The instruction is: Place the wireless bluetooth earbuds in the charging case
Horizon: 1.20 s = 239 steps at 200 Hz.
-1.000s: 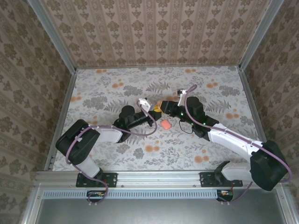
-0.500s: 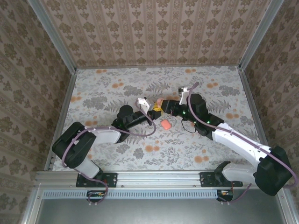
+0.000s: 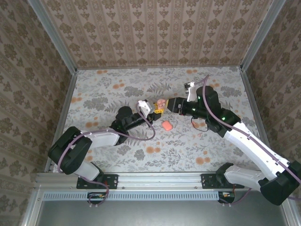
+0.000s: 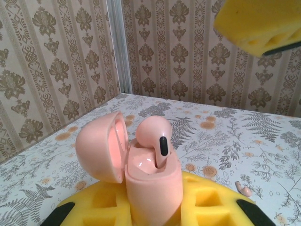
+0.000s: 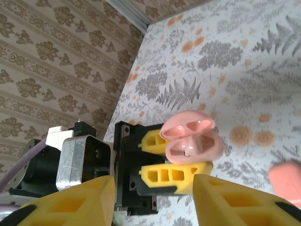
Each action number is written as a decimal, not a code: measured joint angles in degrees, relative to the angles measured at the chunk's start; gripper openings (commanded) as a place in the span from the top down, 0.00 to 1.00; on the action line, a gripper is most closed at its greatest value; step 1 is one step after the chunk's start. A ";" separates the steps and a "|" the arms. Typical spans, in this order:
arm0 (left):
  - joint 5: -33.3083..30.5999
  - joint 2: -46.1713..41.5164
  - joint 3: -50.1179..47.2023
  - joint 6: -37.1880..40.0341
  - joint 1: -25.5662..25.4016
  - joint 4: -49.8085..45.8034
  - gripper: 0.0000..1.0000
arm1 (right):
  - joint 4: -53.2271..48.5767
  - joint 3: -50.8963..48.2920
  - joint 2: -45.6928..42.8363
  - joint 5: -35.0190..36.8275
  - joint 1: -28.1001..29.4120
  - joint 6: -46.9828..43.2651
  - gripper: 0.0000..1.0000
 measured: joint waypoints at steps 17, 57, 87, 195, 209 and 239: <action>0.17 -0.83 -0.20 0.76 0.00 -0.04 0.90 | -3.30 1.97 0.20 -2.34 -1.27 0.94 0.58; 0.83 -1.77 -0.31 2.25 -0.35 -0.39 0.90 | -5.81 3.74 2.84 -7.76 -2.97 1.97 0.62; 1.22 -2.14 -0.35 3.26 -0.81 -1.68 0.90 | -6.29 3.87 5.31 -10.10 -3.30 2.14 0.63; 1.29 -2.78 -0.74 4.42 -1.44 -3.17 0.90 | -6.36 4.39 6.84 -11.41 -3.32 2.19 0.66; 1.27 -2.82 -0.74 4.42 -1.49 -3.19 0.90 | -6.34 4.39 6.88 -11.41 -3.32 2.19 0.66; 1.25 -3.37 -0.74 4.42 -1.51 -3.34 0.90 | -6.38 4.39 7.37 -11.41 -3.32 2.19 0.66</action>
